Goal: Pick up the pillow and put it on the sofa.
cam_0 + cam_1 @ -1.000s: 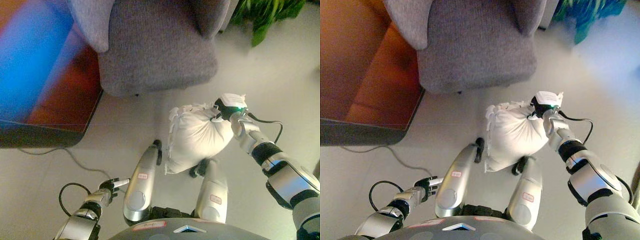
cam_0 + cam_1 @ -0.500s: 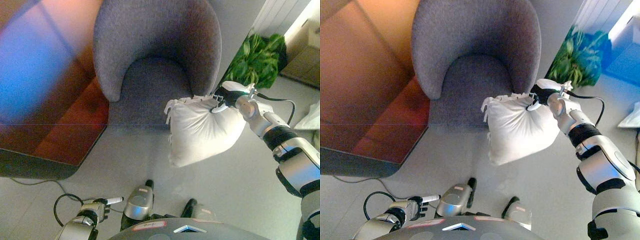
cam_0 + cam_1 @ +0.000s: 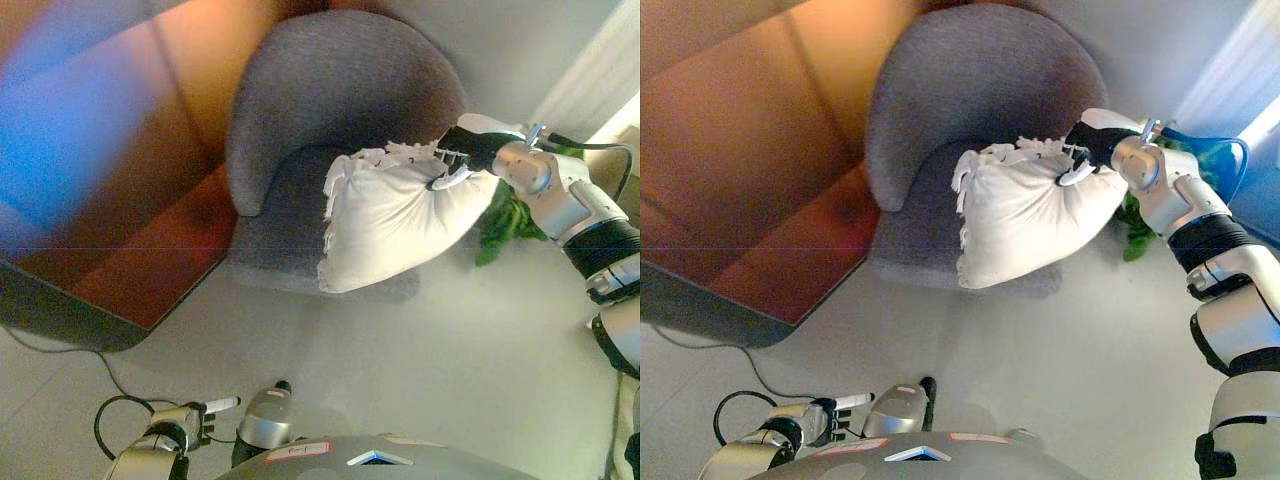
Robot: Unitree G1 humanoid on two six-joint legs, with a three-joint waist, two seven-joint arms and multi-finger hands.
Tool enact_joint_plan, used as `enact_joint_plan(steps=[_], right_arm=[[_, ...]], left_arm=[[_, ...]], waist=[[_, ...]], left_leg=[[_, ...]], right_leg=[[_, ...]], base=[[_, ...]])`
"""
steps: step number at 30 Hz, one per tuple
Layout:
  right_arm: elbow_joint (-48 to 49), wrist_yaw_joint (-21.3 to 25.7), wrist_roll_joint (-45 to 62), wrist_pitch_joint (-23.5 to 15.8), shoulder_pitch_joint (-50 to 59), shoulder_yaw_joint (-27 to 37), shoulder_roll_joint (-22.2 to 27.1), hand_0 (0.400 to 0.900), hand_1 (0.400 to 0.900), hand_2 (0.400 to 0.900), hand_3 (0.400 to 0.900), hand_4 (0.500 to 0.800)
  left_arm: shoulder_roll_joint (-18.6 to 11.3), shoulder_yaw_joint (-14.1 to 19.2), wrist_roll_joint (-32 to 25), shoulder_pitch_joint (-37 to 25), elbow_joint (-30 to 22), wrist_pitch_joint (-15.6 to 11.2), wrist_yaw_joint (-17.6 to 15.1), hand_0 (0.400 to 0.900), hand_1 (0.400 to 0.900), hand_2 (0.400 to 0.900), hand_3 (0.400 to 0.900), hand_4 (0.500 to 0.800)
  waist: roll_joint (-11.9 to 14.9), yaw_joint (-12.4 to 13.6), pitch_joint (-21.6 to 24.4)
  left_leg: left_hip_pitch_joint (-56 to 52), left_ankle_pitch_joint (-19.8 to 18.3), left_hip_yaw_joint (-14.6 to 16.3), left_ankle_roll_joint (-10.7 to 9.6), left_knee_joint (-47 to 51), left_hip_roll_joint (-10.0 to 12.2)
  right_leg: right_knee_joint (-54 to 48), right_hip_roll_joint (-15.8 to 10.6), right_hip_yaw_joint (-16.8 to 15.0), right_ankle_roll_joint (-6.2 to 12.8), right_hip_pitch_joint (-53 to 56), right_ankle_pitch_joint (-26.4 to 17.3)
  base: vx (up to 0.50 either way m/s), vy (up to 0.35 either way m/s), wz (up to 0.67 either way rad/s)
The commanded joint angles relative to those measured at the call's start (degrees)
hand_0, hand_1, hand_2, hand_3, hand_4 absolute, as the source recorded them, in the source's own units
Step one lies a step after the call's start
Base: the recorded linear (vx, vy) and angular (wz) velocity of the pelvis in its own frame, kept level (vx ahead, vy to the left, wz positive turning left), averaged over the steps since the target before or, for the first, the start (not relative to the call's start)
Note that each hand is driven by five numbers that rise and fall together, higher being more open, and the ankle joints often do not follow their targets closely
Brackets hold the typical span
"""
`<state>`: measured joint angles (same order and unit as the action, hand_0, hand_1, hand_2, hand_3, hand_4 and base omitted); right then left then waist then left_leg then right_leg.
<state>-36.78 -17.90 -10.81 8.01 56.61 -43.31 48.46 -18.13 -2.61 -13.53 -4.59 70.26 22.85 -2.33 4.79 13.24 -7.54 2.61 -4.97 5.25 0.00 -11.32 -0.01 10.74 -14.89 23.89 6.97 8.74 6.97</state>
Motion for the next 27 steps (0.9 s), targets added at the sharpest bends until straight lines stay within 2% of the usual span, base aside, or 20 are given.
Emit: enact_joint_plan(steps=[1,2,4,5,6,9,11,12,14,17,20,23,27], right_arm=[[-2.5,2.7,2.3,-2.1,17.9,-0.4,3.0,0.4,0.4,0.4,0.4,0.5],[-3.0,2.7,2.3,-1.8,18.5,-1.0,2.4,0.4,0.4,0.4,0.4,0.5],[-4.2,2.5,1.7,-0.8,19.3,-1.7,1.0,0.4,0.4,0.4,0.4,0.5],[-4.3,2.4,1.7,-0.4,19.5,-1.8,0.7,0.4,0.4,0.4,0.4,0.5],[-4.7,1.6,1.1,0.5,20.0,-1.9,0.2,0.4,0.4,0.4,0.4,0.5],[-8.1,-0.5,0.6,-1.9,21.0,-2.2,0.9,0.4,0.4,0.4,0.4,0.5],[-9.6,-2.3,1.6,-2.9,20.7,-1.2,1.0,0.4,0.4,0.4,0.4,0.5],[-10.0,-4.3,2.8,-0.6,21.3,-2.1,0.9,0.4,0.4,0.4,0.4,0.5],[-13.4,-5.8,4.6,-0.3,21.5,-2.9,0.4,0.4,0.4,0.4,0.4,0.5],[-18.5,-6.4,5.7,0.2,21.6,-2.6,-0.8,0.4,0.4,0.4,0.4,0.5],[-21.2,-5.5,8.4,4.4,21.7,-1.3,-2.6,0.4,0.4,0.4,0.4,0.5],[-23.9,-4.6,9.5,8.0,21.1,0.4,-3.9,0.4,0.4,0.4,0.4,0.5],[-26.2,-0.5,12.7,11.5,22.0,1.4,-4.6,0.4,0.4,0.4,0.4,0.5]], left_arm=[[-4.8,-6.0,3.1,1.8,3.1,0.2,0.8,0.9,0.9,0.9,0.9,0.8],[-5.1,-6.4,2.1,2.1,2.8,0.3,0.4,0.9,0.9,0.9,0.9,0.8],[-6.1,-6.5,1.8,2.2,1.9,1.7,0.9,0.9,0.9,0.9,0.9,0.8],[-6.3,-6.5,2.2,2.1,1.8,1.9,1.1,0.9,0.9,0.9,0.9,0.8],[-6.7,-6.7,2.4,1.6,1.4,2.9,1.3,0.9,0.9,0.9,0.9,0.8],[-7.1,-6.7,1.3,1.2,1.2,3.3,1.0,0.9,0.9,0.9,0.9,0.8],[-7.3,-6.7,-1.7,1.3,1.2,3.1,-0.2,0.9,0.9,0.9,0.9,0.8],[-7.2,-6.2,-1.7,1.5,1.0,3.9,-0.2,0.9,0.9,0.9,0.9,0.8],[-6.9,-6.0,-0.4,1.9,1.4,4.2,0.1,0.9,0.9,0.9,0.9,0.8],[-6.3,-6.1,-1.0,3.1,1.9,4.5,-1.3,0.9,0.9,0.9,0.9,0.8],[-6.5,-5.9,-0.4,3.7,2.5,4.5,-1.2,0.9,0.9,0.9,0.9,0.8],[-6.5,-6.1,-2.5,3.9,2.4,3.9,-2.3,0.9,0.9,0.9,0.9,0.8],[-6.3,-7.3,-5.9,1.5,1.7,3.5,-2.1,0.9,0.9,0.9,0.9,0.8]], waist=[[0.7,2.2,4.5],[0.5,1.4,4.2],[1.1,-0.1,3.7],[1.4,-0.5,3.6],[2.4,-1.5,3.1],[3.7,-2.6,2.4],[4.1,-2.1,2.4],[4.6,-1.4,2.8],[4.9,-0.2,3.0],[4.8,1.3,2.9],[4.3,2.4,2.1],[3.6,3.0,0.7],[2.0,3.4,-2.5]], left_leg=[[-3.5,-1.7,-4.0,1.2,0.6,0.4],[-4.4,-1.7,-4.8,1.4,1.4,0.2],[-6.0,-2.2,-6.9,0.7,2.2,-0.1],[-6.1,-2.7,-7.5,0.6,2.0,-0.1],[-6.7,-4.5,-9.1,0.2,1.5,-0.1],[-8.0,-8.0,-12.5,0.4,0.6,-0.3],[-7.3,-8.3,-13.0,0.2,-0.1,0.5],[-7.6,-7.8,-14.0,-0.8,0.1,1.3],[-8.0,-6.8,-14.5,-2.2,0.9,2.7],[-8.6,-5.8,-14.7,-3.8,2.5,4.8],[-8.1,-4.9,-15.2,-5.0,3.1,6.5],[-6.6,-4.1,-16.2,-5.8,3.1,8.2],[-3.6,-2.3,-17.3,-6.9,4.1,9.9]], right_leg=[[15.8,-8.4,-9.4,1.45,-10.0,-14.9],[16.1,-7.8,-11.0,1.36,-12.9,-16.5],[9.1,-5.1,-14.7,1.86,-14.9,-16.6],[7.0,-4.7,-15.5,2.18,-15.4,-17.0],[1.4,-4.1,-18.3,3.37,-17.5,-18.8],[-4.8,-1.6,-21.4,4.31,-19.3,-19.1],[-4.7,-1.6,-20.8,4.36,-17.7,-17.3],[-5.2,-1.4,-19.8,4.21,-16.4,-16.9],[-5.4,-1.5,-18.3,4.18,-15.2,-16.3],[-5.6,-1.4,-16.7,4.27,-13.9,-14.8],[-4.2,-1.5,-15.5,4.38,-14.4,-13.3],[-1.9,-1.3,-15.2,4.52,-16.5,-11.6],[0.5,-1.2,-14.6,4.04,-20.2,-10.1]], base=[[0.14,0.188,0.56],[0.19,0.072,0.6],[0.24,-0.099,0.71],[0.28,-0.29,0.84],[0.24,-0.277,0.74],[0.25,-0.256,0.7],[0.19,-0.189,0.37],[0.25,-0.209,0.46],[0.27,-0.176,0.5],[0.2,-0.097,0.33],[0.14,-0.108,0.26],[0.01,-0.09,0.23],[-0.17,-0.068,0.18]])
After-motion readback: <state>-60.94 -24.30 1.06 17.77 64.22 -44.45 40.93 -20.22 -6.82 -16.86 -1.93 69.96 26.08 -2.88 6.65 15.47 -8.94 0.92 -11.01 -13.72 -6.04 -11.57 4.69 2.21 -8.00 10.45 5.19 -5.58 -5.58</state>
